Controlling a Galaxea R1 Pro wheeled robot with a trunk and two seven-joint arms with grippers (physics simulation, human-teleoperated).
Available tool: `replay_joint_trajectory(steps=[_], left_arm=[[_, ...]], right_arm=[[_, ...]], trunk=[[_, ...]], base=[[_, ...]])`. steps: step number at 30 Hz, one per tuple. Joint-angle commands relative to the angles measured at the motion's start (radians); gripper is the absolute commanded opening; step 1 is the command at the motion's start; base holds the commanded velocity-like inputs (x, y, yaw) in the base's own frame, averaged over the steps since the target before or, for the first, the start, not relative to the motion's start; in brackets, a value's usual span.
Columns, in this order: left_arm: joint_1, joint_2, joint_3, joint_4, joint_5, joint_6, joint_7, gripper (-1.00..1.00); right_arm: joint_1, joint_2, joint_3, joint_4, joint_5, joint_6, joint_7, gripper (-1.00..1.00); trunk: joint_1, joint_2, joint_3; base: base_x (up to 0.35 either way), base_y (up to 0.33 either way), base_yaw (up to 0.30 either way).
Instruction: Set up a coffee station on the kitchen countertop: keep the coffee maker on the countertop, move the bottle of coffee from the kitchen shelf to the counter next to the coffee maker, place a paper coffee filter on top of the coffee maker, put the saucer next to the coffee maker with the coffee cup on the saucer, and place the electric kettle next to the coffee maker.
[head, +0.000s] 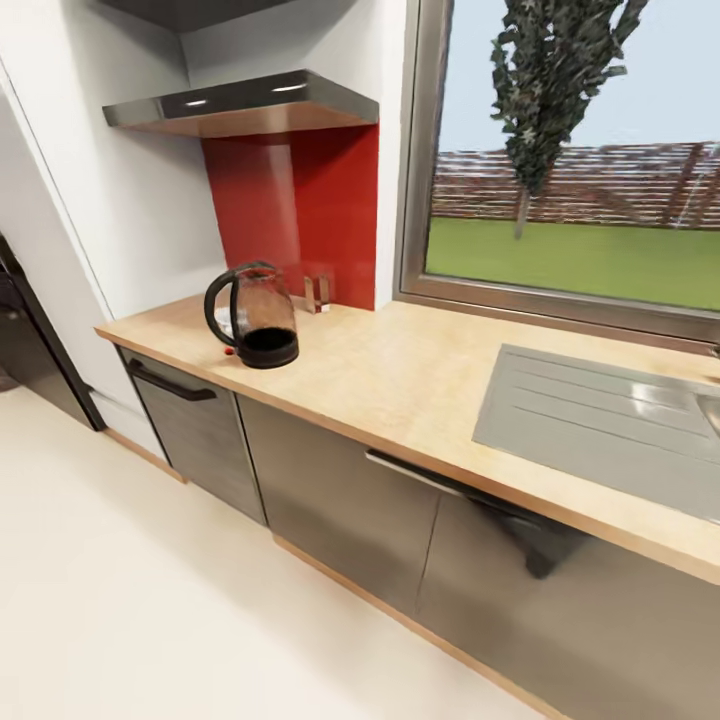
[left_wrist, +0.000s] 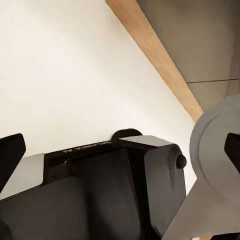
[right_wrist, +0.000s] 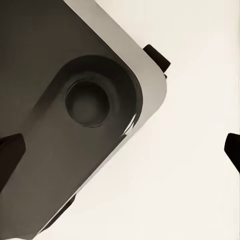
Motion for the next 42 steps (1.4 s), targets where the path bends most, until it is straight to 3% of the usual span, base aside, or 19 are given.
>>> replay_joint_trajectory(steps=[1,12,42], left_arm=[[-0.001,0.0,-0.008,0.001,0.005,-0.01,0.0,1.0],[-0.001,0.0,-0.008,-0.001,0.005,-0.01,0.0,1.0],[-0.001,0.0,-0.008,-0.001,0.005,-0.01,-0.001,1.0]], right_arm=[[-0.001,0.0,0.005,0.003,0.0,-0.008,0.0,1.0],[-0.001,-0.001,0.004,0.003,0.0,-0.007,0.001,1.0],[-0.001,-0.002,0.006,0.005,0.0,-0.008,0.002,1.0]], trunk=[[0.0,0.0,-0.001],[0.0,0.0,-0.001],[0.0,0.0,-0.001]], base=[[0.256,0.2,0.265],[0.259,0.2,0.223],[0.237,0.236,0.009]])
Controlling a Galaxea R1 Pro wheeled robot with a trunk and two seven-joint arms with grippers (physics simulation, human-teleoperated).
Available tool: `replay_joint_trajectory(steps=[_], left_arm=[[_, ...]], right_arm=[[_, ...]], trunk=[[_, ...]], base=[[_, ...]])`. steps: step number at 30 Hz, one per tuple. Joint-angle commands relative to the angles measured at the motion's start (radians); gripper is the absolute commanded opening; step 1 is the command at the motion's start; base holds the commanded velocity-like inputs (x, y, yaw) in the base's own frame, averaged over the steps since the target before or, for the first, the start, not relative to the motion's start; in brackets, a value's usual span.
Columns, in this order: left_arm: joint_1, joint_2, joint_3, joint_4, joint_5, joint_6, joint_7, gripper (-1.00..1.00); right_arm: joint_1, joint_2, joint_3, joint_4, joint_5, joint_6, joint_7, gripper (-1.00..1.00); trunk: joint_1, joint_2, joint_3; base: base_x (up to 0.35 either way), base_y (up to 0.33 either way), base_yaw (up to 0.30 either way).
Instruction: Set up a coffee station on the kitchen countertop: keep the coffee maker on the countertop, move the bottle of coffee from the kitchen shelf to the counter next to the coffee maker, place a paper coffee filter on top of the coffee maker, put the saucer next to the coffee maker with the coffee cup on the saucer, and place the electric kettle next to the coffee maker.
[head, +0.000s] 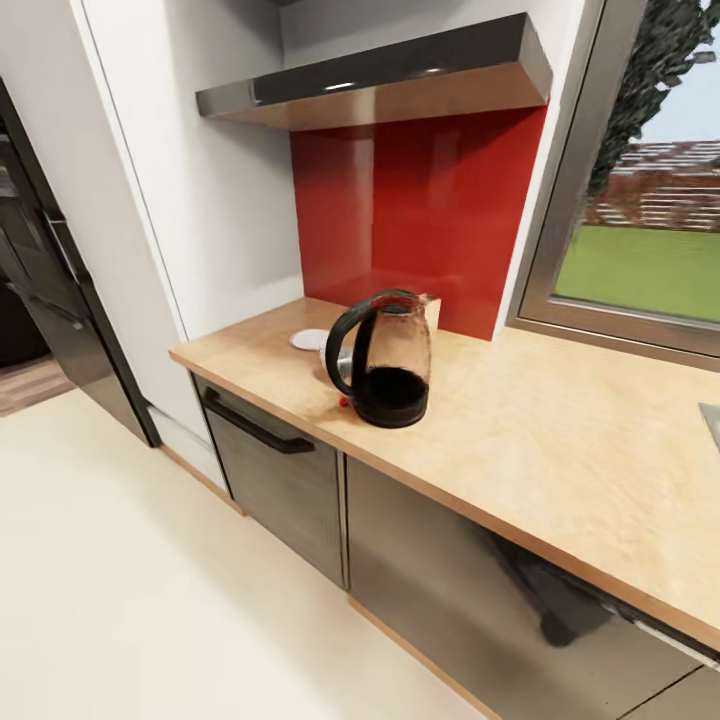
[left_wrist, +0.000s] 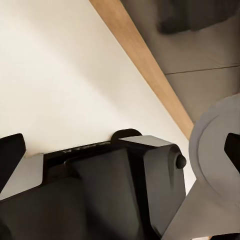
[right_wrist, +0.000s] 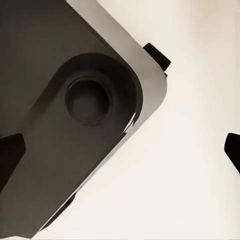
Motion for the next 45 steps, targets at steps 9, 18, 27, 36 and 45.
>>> replay_joint_trajectory(steps=[9,18,27,36,45], left_arm=[[-0.001,0.0,-0.008,0.0,0.005,-0.01,-0.001,1.0],[-0.001,0.0,-0.009,0.001,0.005,-0.01,-0.001,1.0],[-0.001,0.0,-0.01,0.001,0.005,-0.009,0.0,1.0],[-0.001,0.0,-0.009,0.002,0.005,-0.009,0.0,1.0],[-0.001,0.0,-0.01,0.001,0.005,-0.009,0.0,1.0]], right_arm=[[-0.002,0.0,0.005,0.004,0.0,-0.008,0.0,1.0],[-0.002,0.0,0.005,0.004,0.0,-0.008,0.0,1.0],[-0.002,0.0,0.005,0.004,0.0,-0.008,0.0,1.0],[-0.002,0.0,0.005,0.004,0.001,-0.008,0.0,1.0],[-0.002,0.0,0.005,0.004,0.001,-0.008,0.0,1.0]], trunk=[[0.0,0.0,-0.001],[0.0,0.0,0.002],[0.0,0.0,0.007],[0.0,0.0,0.008],[0.0,0.0,0.008]], base=[[0.184,0.265,0.0],[0.029,0.123,-0.134],[0.05,0.079,-0.219],[0.157,0.239,-0.039],[0.165,0.253,-0.004]])
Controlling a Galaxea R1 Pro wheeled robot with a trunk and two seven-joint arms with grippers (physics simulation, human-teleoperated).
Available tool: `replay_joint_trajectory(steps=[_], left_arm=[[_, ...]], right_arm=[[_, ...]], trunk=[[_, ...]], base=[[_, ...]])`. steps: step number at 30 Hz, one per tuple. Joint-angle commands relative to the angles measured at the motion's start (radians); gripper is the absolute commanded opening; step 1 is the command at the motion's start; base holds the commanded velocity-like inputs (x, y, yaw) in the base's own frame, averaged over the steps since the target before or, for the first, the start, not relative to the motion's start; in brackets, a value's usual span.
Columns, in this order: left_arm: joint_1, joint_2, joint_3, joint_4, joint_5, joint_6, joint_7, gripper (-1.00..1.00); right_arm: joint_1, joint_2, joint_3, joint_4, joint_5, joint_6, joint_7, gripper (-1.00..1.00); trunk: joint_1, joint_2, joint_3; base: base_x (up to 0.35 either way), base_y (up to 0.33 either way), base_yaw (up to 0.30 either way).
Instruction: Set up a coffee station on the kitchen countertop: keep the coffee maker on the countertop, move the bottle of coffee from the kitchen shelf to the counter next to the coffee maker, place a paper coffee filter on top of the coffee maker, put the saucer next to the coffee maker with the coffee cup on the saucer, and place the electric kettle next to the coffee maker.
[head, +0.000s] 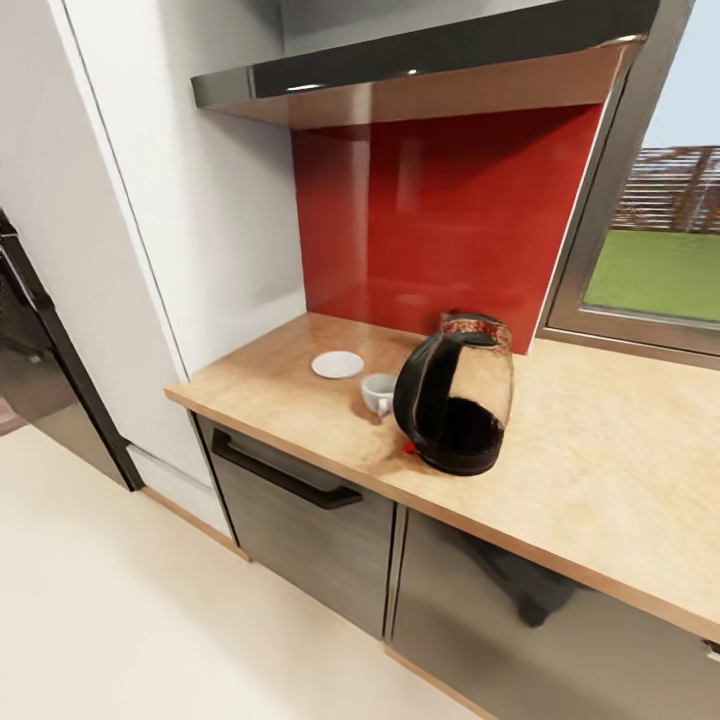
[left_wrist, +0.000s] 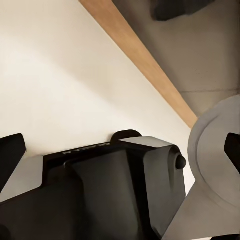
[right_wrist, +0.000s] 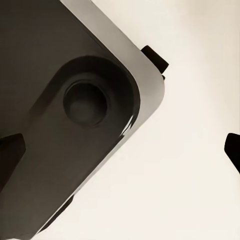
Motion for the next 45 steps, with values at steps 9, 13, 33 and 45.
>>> replay_joint_trajectory(steps=[9,13,33,45], left_arm=[[-0.001,0.0,-0.009,0.001,0.005,-0.011,0.0,1.0],[-0.001,0.0,-0.009,0.001,0.005,-0.011,0.0,1.0],[-0.001,0.0,-0.009,0.001,0.005,-0.011,0.0,1.0],[-0.001,0.0,-0.009,0.001,0.005,-0.011,0.0,1.0]], right_arm=[[-0.002,0.0,0.005,0.003,0.0,-0.008,0.0,1.0],[-0.002,0.0,0.005,0.003,0.0,-0.008,0.0,1.0],[-0.002,0.0,0.005,0.003,0.0,-0.008,0.0,1.0],[-0.002,0.0,0.005,0.003,0.001,-0.008,0.0,1.0]], trunk=[[0.0,0.0,-0.001],[0.0,0.0,-0.001],[0.0,0.0,-0.001],[0.0,0.0,-0.001]], base=[[0.041,0.062,-0.157],[0.005,0.007,-0.261],[0.0,0.001,-0.275],[0.0,0.074,-0.2]])
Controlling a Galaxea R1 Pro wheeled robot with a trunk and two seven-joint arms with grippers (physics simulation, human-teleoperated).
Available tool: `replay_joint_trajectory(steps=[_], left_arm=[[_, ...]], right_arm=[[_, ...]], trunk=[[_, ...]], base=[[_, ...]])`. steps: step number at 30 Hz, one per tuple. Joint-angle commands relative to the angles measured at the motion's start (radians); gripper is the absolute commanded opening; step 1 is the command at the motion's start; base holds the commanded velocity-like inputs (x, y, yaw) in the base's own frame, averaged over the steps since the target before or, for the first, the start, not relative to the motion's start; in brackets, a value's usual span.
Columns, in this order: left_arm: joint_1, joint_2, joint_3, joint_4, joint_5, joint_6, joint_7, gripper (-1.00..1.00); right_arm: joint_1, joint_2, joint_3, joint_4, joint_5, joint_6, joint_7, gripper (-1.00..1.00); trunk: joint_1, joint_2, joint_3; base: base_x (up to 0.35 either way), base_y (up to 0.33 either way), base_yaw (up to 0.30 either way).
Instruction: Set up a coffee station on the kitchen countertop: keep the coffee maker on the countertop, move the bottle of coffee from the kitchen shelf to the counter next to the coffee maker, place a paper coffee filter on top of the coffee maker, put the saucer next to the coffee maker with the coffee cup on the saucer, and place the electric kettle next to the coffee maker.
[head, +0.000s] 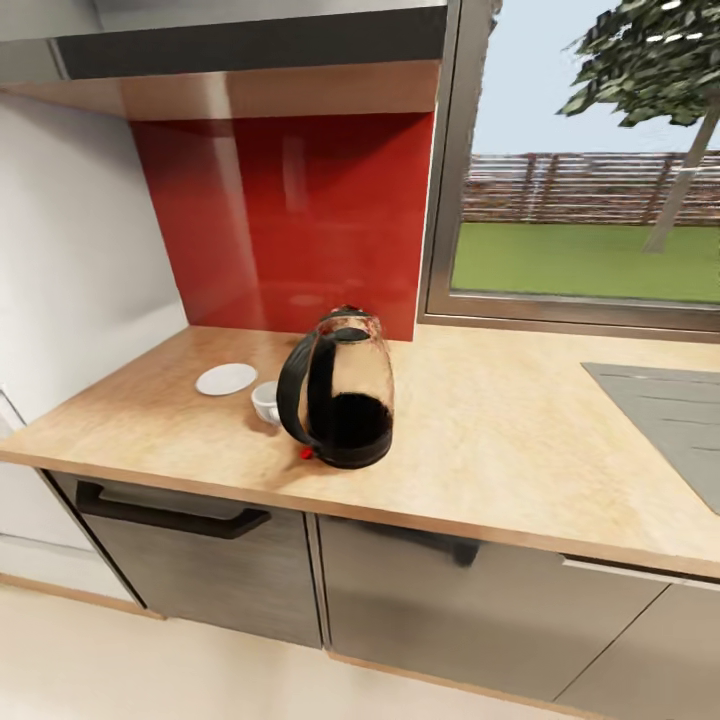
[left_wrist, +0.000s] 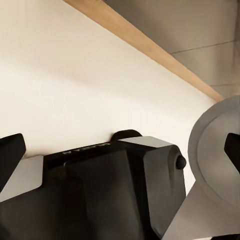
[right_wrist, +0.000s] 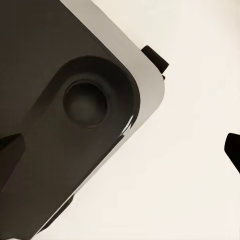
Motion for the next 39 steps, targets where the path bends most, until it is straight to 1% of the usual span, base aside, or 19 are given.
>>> replay_joint_trajectory(steps=[1,13,16,23,39], left_arm=[[-0.001,0.0,-0.008,0.0,0.005,-0.011,0.0,1.0],[0.0,0.0,-0.008,0.0,0.005,-0.011,0.0,1.0],[0.0,0.0,-0.008,0.0,0.005,-0.011,0.0,1.0],[0.0,-0.001,-0.008,0.0,0.005,-0.011,0.0,1.0],[-0.001,-0.001,-0.008,0.0,0.005,-0.011,0.0,1.0]], right_arm=[[-0.002,0.0,0.005,0.004,0.0,-0.008,0.0,1.0],[-0.002,0.0,0.005,0.003,0.0,-0.008,0.0,1.0],[-0.002,0.0,0.005,0.004,0.0,-0.008,0.0,1.0],[-0.002,0.0,0.005,0.004,0.0,-0.008,0.0,1.0],[-0.002,0.0,0.005,0.004,0.0,-0.008,0.0,1.0]], trunk=[[0.0,0.0,-0.001],[0.0,0.0,-0.001],[0.0,0.0,-0.001],[0.0,0.0,0.0],[0.0,0.0,0.005]], base=[[0.0,0.279,-0.021],[0.0,0.302,-0.004],[0.0,0.186,-0.04],[0.0,0.058,-0.163],[0.0,0.004,-0.242]])
